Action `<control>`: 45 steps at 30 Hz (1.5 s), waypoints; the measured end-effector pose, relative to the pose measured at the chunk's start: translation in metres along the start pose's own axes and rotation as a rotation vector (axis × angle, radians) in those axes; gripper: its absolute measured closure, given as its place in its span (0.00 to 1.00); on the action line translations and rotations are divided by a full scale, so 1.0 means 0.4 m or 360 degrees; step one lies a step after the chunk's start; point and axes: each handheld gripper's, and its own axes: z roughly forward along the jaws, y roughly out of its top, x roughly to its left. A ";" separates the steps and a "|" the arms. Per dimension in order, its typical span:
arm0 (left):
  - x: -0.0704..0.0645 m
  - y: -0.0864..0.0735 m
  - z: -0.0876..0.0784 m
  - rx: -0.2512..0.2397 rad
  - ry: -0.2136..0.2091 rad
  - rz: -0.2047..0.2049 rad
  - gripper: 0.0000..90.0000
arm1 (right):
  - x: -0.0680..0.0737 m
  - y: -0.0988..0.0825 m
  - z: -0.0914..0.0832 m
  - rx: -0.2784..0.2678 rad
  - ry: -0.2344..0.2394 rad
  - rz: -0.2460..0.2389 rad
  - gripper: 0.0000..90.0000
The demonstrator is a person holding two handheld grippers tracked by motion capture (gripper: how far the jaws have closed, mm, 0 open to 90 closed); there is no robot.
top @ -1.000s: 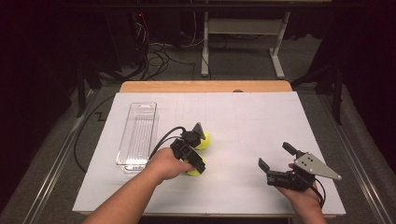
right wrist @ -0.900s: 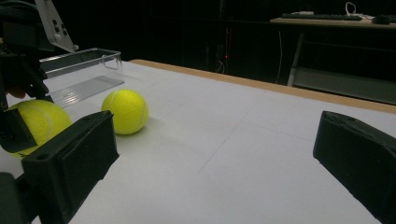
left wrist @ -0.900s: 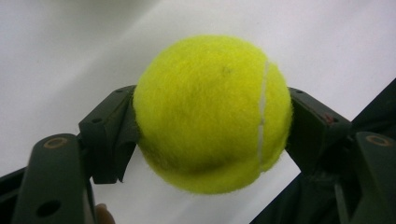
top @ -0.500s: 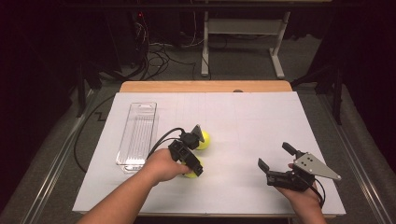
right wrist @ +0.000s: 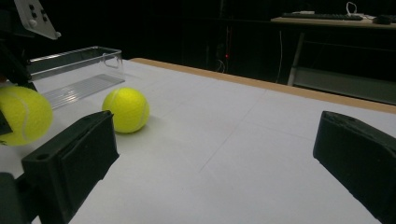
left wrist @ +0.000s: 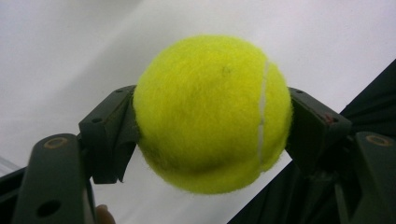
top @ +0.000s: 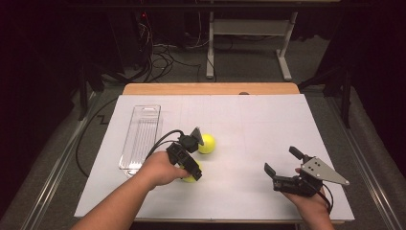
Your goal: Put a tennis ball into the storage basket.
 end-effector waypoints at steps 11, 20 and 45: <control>0.017 -0.010 -0.018 0.0016 -0.0031 -0.0012 0.29 | 0.001 0.002 -0.004 -0.0012 -0.0001 -0.0004 0.00; 0.036 -0.024 -0.043 0.0023 -0.0027 -0.0035 0.29 | 0.002 0.002 -0.002 -0.0007 0.0002 -0.0013 0.00; 0.104 -0.065 -0.110 -0.0003 -0.0028 -0.0137 0.29 | 0.002 0.001 0.000 -0.0006 0.0002 -0.0008 0.00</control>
